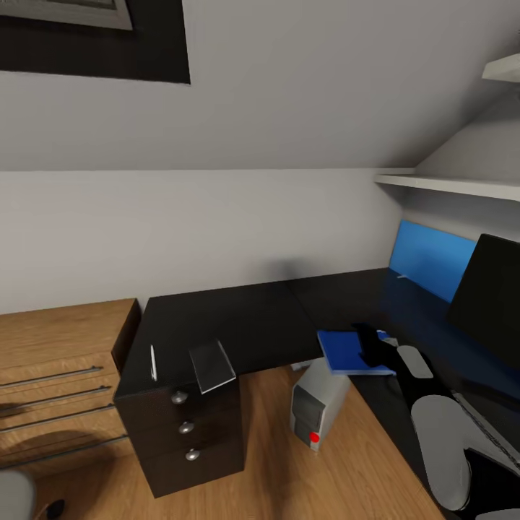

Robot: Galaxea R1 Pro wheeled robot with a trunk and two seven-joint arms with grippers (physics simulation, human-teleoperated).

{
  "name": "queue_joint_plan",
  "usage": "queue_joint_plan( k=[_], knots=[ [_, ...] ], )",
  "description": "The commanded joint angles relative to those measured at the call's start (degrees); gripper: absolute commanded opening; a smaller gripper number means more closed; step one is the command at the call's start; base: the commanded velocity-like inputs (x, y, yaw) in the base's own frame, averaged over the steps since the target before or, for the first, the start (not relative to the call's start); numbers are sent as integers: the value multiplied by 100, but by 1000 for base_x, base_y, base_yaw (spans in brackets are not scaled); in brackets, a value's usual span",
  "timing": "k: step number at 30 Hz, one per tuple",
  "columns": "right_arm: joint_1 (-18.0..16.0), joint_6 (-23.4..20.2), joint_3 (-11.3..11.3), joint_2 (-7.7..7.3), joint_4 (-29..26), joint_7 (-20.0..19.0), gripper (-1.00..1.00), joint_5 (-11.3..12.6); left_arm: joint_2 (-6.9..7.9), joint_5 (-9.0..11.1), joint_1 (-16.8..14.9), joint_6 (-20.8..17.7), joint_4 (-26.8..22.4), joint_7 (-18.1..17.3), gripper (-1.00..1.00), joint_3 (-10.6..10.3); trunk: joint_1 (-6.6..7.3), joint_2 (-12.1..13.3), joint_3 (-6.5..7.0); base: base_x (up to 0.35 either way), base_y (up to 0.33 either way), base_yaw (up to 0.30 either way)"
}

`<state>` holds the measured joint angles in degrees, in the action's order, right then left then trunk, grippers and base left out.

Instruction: In the bedroom, organize the workspace by keeping the computer under the desk, ensuring the monitor is on the desk, placing the keyboard on the desk next to the monitor, placing the mouse on the desk next to the keyboard, moving the folder from the swivel chair onto the desk next to the mouse, stacking the notebook on top of the folder with the pen on top of the notebook, and positioning the swivel chair next to the desk.

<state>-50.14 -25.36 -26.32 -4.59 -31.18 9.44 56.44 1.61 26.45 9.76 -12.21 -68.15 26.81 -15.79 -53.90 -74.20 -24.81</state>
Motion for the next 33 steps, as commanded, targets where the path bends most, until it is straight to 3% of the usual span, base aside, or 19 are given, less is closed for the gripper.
queue_joint_plan(
  k=[1, 5, 8, 11, 15, 21, 33],
  knots=[
    [-2, -22, -12, 2, -14, 49, 100, 60, 6, 36, -1, -18, -14, 44, 100, -17, 1, -4, -5, -137, -119, 0],
    [-3, -22, 97, 13, -45, 32, 100, 35, 6, 37, -1, -18, -14, 44, 100, -20, 1, -4, -5, -54, -47, 0],
    [-2, -22, 535, 23, -214, 29, 100, -29, 6, 36, -1, -18, -14, 44, 100, -20, 1, -4, -5, -12, -11, 0],
    [-3, -28, 1250, 22, -529, 55, 100, -69, 6, 36, -1, -18, -14, 44, 100, -24, 1, -4, -5, -3, -3, 0],
    [-4, -34, 1649, 20, -614, 40, 100, -78, 6, 36, -1, -18, -14, 44, 100, -26, 1, -4, -5, 0, 0, 0],
    [3, -56, 1883, 16, -633, -39, 100, -72, 6, 36, -1, -18, -13, 43, 100, -26, 1, -4, -5, 0, 0, 0],
    [42, -78, 1924, 18, -630, -179, 100, -61, 6, 36, -1, -18, -14, 48, 100, -21, 1, -4, -5, 0, 0, 0]
  ],
)
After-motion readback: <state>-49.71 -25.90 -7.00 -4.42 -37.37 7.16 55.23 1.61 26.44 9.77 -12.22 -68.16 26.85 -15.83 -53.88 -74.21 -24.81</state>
